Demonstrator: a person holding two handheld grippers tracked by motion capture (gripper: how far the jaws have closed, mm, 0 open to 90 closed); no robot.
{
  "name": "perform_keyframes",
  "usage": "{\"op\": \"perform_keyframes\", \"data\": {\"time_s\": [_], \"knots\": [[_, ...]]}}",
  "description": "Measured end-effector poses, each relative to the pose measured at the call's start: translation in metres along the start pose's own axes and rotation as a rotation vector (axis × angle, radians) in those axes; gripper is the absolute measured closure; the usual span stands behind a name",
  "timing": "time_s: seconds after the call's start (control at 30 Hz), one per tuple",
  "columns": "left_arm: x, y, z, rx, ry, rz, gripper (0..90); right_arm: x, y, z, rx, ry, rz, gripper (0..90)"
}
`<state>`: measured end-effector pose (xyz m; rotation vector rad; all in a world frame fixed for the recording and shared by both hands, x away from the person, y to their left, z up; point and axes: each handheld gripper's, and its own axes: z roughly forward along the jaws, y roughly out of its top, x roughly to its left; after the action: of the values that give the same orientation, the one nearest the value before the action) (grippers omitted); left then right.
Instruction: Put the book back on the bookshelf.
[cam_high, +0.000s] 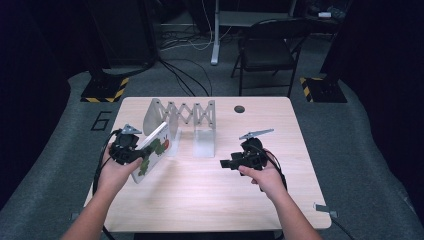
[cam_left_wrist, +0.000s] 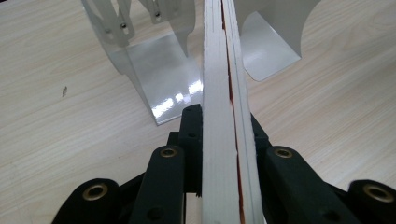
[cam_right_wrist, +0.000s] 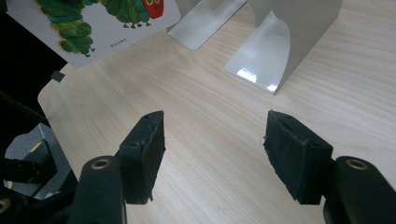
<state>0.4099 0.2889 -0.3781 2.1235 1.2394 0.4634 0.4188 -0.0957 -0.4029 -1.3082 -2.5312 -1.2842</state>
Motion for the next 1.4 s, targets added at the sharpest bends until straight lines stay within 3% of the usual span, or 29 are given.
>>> {"op": "perform_keyframes", "data": {"time_s": [0.3, 0.67, 1.4], "knots": [[0.007, -0.002, 0.005, -0.015, 0.037, -0.047, 76.3, 0.0, 0.0, 0.001, 0.005, 0.001, 0.004, 37.9], [0.01, 0.004, 0.017, -0.027, 0.06, -0.078, 76.3, 0.0, 0.0, 0.001, 0.004, 0.002, 0.006, 37.9], [0.004, 0.018, 0.047, -0.028, 0.093, -0.12, 76.3, 0.0, -0.001, 0.001, 0.003, 0.006, 0.005, 37.9]]}}
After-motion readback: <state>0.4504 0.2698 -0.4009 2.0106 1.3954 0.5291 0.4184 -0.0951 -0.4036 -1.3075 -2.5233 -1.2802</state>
